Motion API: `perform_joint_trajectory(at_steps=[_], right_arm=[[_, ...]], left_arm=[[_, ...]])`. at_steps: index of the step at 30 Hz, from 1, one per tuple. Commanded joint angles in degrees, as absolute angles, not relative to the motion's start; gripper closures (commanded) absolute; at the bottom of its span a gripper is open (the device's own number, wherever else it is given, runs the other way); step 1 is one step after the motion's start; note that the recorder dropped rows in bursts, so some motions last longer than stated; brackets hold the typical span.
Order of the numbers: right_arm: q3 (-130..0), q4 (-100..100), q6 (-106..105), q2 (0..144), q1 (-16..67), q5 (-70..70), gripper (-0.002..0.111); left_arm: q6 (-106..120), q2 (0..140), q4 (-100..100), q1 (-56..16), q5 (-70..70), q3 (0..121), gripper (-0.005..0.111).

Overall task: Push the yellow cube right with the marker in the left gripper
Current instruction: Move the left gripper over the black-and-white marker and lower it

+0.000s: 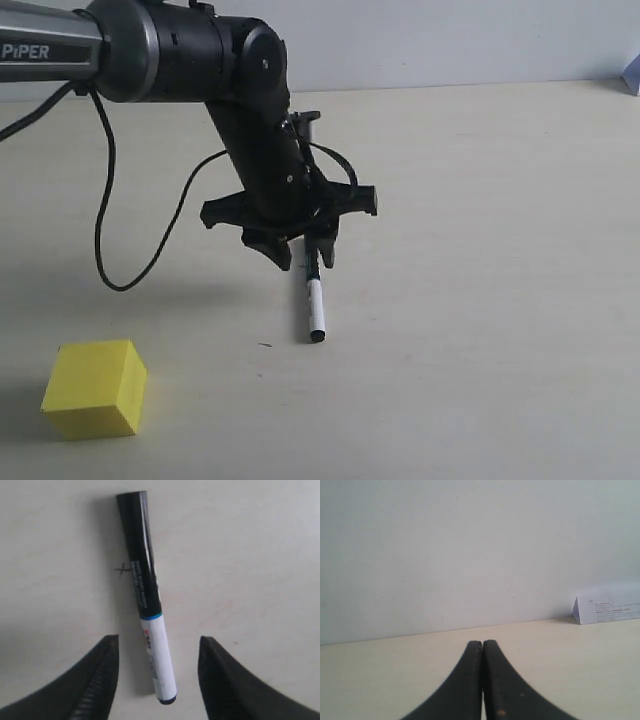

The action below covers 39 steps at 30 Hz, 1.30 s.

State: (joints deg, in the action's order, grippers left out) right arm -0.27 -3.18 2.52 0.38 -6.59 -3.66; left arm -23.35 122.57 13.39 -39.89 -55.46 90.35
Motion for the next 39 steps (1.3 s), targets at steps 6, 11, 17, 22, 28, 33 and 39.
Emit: perform_joint_trajectory(at_steps=[6,11,17,22,28,33,39], right_arm=[[0.0,-2.9,2.2,0.0,-7.0,-3.4,0.108],[0.0,-2.9,2.2,0.0,-7.0,-3.4,0.108],[0.0,-2.9,2.2,0.0,-7.0,-3.4,0.108],[0.0,-2.9,2.2,0.0,-7.0,-3.4,0.108],[0.0,-2.9,2.2,0.0,-7.0,-3.4,0.108],[0.0,-2.9,2.2,0.0,-7.0,-3.4,0.108],[0.0,-3.0,2.2,0.0,-7.0,-3.4,0.108]], left_arm=[[-8.9,122.9,18.1,-40.6,-56.9,90.8,0.057],[-2.2,122.2,17.6,-40.6,-55.0,92.7,0.057],[-1.3,122.1,17.5,-40.6,-50.3,92.8,0.057],[-1.3,122.4,17.1,-40.6,-50.2,92.8,0.057],[-1.3,122.5,17.1,-40.6,-50.2,92.8,0.057],[-1.3,122.5,17.1,-40.6,-50.0,92.8,0.057],[-1.3,122.5,17.2,-40.6,-46.7,92.8,0.057]])
